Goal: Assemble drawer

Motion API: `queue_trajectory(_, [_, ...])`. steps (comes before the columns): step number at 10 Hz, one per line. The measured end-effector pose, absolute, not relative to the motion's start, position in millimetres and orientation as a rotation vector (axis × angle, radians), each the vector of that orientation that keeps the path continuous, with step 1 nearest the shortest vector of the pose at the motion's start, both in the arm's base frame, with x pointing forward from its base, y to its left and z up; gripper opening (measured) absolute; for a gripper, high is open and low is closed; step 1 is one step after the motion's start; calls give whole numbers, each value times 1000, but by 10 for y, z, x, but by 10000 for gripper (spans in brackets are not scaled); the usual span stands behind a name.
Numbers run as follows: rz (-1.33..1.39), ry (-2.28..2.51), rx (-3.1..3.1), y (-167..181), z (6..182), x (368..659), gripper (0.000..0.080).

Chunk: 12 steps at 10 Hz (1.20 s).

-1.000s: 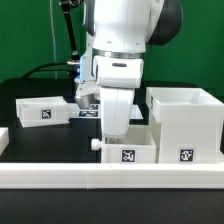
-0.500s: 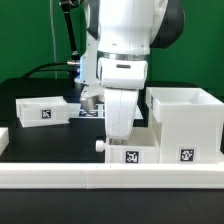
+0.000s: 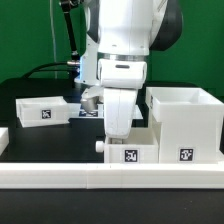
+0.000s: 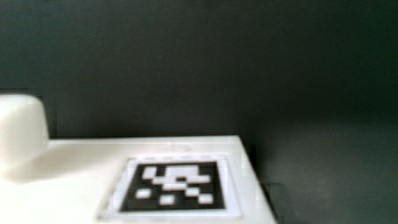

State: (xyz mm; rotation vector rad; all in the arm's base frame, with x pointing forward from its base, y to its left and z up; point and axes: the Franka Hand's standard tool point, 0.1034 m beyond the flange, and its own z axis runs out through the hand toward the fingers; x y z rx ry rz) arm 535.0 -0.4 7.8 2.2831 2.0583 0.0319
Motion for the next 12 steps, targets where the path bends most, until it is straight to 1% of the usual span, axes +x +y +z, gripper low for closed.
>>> queue_trajectory(6, [-46, 2090, 2294, -12, 87, 5350, 41])
queue_trajectory(12, [-69, 2102, 2276, 6, 85, 5345, 42])
